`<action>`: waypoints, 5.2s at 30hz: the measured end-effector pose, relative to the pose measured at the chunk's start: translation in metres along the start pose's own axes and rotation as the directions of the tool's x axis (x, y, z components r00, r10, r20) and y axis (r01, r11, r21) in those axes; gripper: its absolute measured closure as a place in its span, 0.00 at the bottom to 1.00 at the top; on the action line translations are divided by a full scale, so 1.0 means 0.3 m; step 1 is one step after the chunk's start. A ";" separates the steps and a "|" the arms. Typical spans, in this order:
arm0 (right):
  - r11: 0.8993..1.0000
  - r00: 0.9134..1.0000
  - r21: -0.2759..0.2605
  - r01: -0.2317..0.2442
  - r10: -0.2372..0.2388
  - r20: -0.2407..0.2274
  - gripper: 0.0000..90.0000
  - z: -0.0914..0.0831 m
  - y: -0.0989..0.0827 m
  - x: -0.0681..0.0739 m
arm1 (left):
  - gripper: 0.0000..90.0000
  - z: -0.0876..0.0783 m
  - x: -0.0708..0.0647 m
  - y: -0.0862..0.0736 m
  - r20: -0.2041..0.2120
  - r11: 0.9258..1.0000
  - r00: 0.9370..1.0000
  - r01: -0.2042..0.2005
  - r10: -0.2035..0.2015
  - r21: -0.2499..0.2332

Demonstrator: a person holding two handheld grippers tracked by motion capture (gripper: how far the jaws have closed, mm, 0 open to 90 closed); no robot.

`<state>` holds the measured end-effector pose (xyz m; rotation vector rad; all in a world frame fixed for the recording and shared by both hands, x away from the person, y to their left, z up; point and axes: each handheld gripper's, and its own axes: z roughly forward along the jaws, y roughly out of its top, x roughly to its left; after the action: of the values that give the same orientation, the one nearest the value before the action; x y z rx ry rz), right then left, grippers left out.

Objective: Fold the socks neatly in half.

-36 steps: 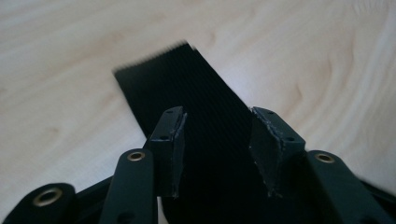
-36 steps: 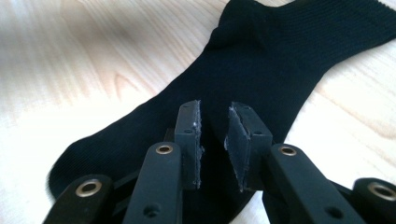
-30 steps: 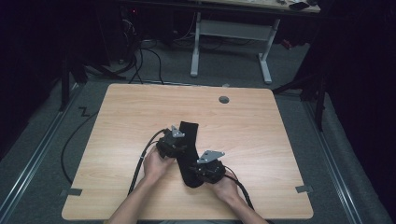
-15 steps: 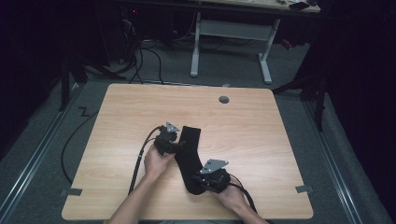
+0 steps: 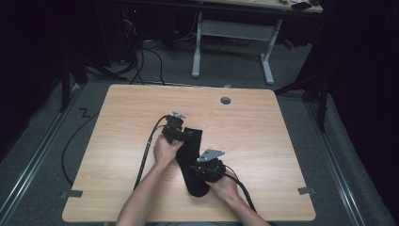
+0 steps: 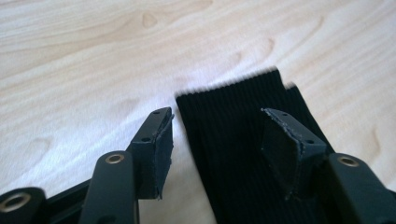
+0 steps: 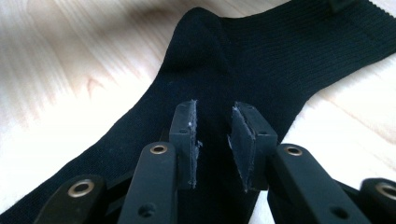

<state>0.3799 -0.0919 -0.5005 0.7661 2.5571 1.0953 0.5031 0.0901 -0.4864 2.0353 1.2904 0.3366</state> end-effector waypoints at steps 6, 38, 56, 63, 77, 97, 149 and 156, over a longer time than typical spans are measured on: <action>1.000 1.000 -0.006 0.019 -0.019 0.006 0.78 -0.020 -0.024 0.015 | 0.52 0.024 -0.021 0.013 0.011 1.000 1.000 -0.024 0.023 0.017; 1.000 1.000 0.000 -0.016 0.016 0.026 0.73 0.007 0.001 -0.013 | 0.91 -0.139 -0.053 0.086 0.192 0.981 0.971 -0.114 0.143 -0.155; 0.994 0.990 -0.018 -0.104 0.105 0.089 0.73 0.053 0.042 -0.090 | 0.91 -0.249 -0.109 0.030 0.229 0.951 0.943 -0.184 0.243 -0.248; 0.996 0.997 -0.054 -0.070 0.071 0.029 0.69 -0.049 0.035 -0.054 | 0.91 -0.240 -0.094 -0.013 0.233 0.954 0.947 -0.161 0.222 -0.253; 1.000 1.000 0.006 -0.012 0.012 0.024 0.67 -0.028 -0.031 0.004 | 0.91 -0.254 -0.133 -0.034 0.215 0.945 0.943 -0.194 0.253 -0.261; 0.993 0.997 -0.092 -0.071 0.072 0.008 0.63 -0.093 -0.009 0.016 | 0.91 -0.239 -0.154 -0.234 0.184 0.959 0.961 -0.160 0.205 -0.233; 0.995 0.997 -0.070 -0.075 0.076 0.016 0.81 -0.104 0.049 -0.057 | 0.62 -0.308 -0.193 -0.362 0.162 0.975 0.973 -0.135 0.165 -0.178; 0.998 0.998 -0.010 -0.060 0.060 -0.013 0.78 -0.057 -0.002 -0.037 | 0.63 -0.252 -0.194 -0.381 0.167 0.979 0.971 -0.149 0.172 -0.141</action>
<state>0.3817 -0.1086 -0.4890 0.8410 2.5522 1.1337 0.3552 0.1011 -0.5001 2.0158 0.9738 0.2953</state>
